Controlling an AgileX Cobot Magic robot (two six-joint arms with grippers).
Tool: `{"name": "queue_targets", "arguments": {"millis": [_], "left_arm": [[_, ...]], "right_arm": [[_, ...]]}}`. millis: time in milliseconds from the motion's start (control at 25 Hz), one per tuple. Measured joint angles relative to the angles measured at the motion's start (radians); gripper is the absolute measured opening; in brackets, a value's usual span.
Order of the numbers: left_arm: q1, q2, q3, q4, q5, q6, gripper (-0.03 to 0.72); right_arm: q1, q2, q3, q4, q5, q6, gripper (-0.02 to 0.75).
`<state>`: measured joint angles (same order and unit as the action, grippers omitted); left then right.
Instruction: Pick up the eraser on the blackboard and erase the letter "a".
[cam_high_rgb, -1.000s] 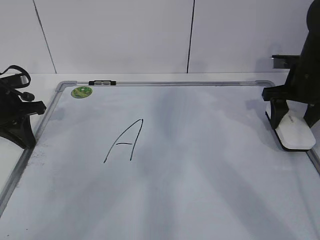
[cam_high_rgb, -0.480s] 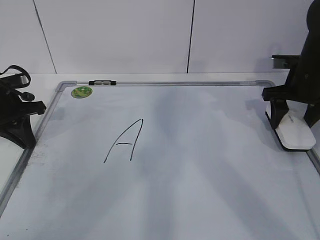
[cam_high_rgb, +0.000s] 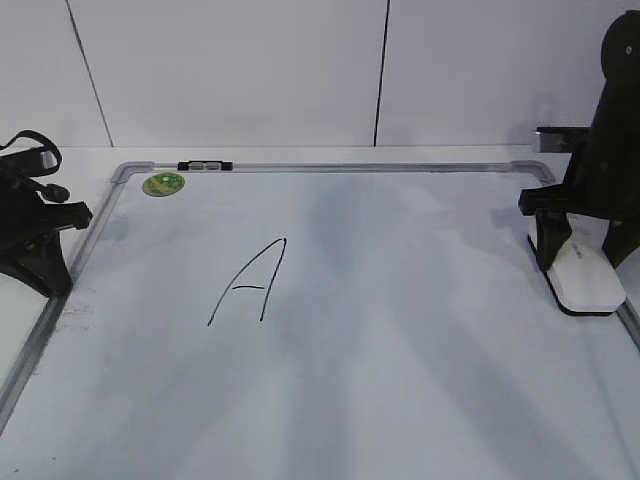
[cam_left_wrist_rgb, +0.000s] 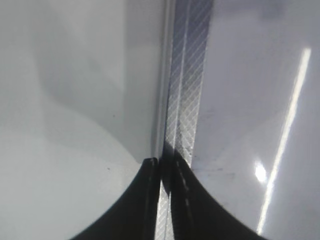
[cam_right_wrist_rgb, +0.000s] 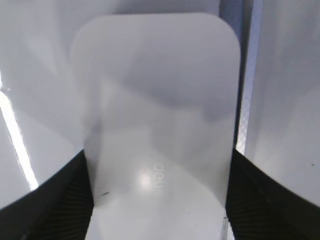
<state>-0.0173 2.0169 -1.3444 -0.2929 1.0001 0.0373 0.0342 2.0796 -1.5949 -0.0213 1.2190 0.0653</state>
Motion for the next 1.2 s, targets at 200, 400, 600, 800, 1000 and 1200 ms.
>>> {"name": "queue_targets", "arguments": {"millis": [200, 400, 600, 800, 1000, 1200], "left_arm": [[0.000, 0.000, 0.000, 0.000, 0.000, 0.000, 0.041], [0.000, 0.000, 0.000, 0.000, 0.000, 0.000, 0.041], [0.000, 0.000, 0.000, 0.000, 0.000, 0.000, 0.042], [0.000, 0.000, 0.000, -0.004, 0.000, 0.000, 0.064], [0.000, 0.002, -0.041, -0.008, 0.022, -0.004, 0.222], [0.000, 0.002, -0.125, -0.008, 0.101, -0.006, 0.329]], "right_arm": [[0.000, 0.000, 0.000, 0.000, 0.000, 0.000, 0.548], [-0.002, 0.010, 0.000, 0.000, 0.000, 0.000, 0.638], [-0.002, 0.012, -0.002, 0.002, 0.000, 0.000, 0.661], [-0.002, 0.012, -0.051, 0.004, 0.000, 0.000, 0.662], [-0.002, 0.012, -0.071, 0.003, 0.000, 0.000, 0.662], [-0.002, -0.022, -0.071, 0.003, 0.000, 0.000, 0.662]]}}
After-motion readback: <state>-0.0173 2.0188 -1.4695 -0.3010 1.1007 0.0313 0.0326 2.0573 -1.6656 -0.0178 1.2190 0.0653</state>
